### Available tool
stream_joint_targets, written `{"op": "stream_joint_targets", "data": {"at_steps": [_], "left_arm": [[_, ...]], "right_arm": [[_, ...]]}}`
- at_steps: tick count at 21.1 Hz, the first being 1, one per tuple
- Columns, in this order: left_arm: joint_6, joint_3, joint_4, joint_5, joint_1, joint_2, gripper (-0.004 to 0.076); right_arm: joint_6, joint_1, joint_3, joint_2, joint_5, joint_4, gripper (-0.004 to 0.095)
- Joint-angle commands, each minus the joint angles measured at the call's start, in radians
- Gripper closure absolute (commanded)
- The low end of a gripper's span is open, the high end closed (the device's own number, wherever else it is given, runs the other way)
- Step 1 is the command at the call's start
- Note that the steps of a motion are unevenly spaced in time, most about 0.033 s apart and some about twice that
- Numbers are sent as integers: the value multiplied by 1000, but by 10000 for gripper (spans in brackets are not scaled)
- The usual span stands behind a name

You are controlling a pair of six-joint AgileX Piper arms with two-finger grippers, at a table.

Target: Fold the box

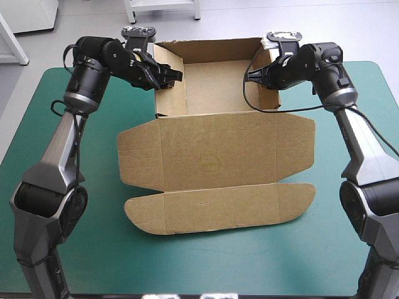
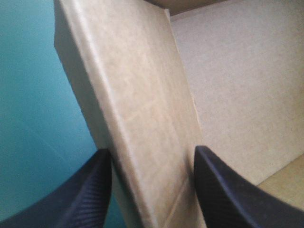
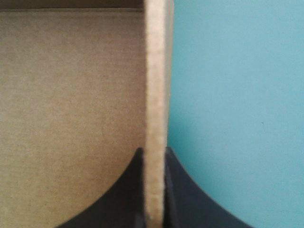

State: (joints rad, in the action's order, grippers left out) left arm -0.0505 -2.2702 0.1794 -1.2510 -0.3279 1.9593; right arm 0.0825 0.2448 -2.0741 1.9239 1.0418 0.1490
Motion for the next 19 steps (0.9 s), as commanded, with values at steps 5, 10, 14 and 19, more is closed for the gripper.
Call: {"op": "stream_joint_targets", "data": {"at_steps": [5,10,14,19], "left_arm": [[41,-35,-30,-42,-42,43,612],[51,-28,-1,-42,-42,125,687],[51,-28,-1,-31,-42,182,732],[51,-28,5,-31,-42,226,732]], "right_arm": [[-7,6,-32,7,41,35,906],[-13,14,-32,64,60,0,906],[-9,52,-32,123,43,-37,906],[-1,64,-32,186,54,-33,907]]}}
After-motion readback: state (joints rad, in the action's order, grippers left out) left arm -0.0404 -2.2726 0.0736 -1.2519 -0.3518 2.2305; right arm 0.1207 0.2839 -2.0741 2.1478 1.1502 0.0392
